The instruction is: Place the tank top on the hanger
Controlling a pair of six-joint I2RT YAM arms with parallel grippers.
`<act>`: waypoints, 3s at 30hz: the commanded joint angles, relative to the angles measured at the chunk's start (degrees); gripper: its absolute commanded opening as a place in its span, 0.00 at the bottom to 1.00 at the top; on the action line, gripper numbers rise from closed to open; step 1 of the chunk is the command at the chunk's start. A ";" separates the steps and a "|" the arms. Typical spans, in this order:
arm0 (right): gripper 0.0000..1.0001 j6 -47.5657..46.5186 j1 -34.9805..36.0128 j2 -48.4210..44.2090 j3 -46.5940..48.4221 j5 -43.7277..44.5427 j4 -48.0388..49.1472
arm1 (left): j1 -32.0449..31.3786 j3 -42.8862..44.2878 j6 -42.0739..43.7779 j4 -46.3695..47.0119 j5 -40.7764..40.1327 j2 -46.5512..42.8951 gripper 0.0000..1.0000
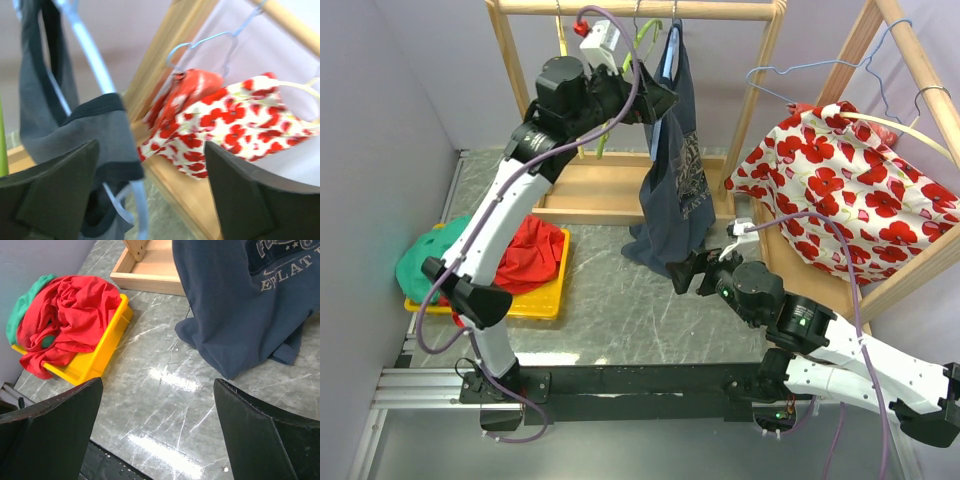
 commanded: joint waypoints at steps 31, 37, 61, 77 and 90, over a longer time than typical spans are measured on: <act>1.00 3.74 -22.11 50.44 4.90 -8.19 22.90 | -1.15 -53.81 -1.53 9.59 4.23 -52.19 0.99; 0.92 4.00 -22.29 58.64 12.03 -5.48 20.18 | -1.15 -65.51 -1.35 7.30 -3.59 -59.95 0.99; 0.00 -8.93 -34.24 69.45 55.64 -4.76 6.45 | -1.15 -81.25 -7.06 7.04 -11.51 -66.37 0.87; 0.83 0.47 -25.46 49.61 22.35 -12.77 14.63 | -1.15 -86.96 -14.27 9.41 -16.43 -60.57 0.99; 1.00 9.36 -7.88 12.81 -14.58 -11.72 28.00 | -1.24 -90.12 -19.46 12.21 -16.70 -52.40 0.99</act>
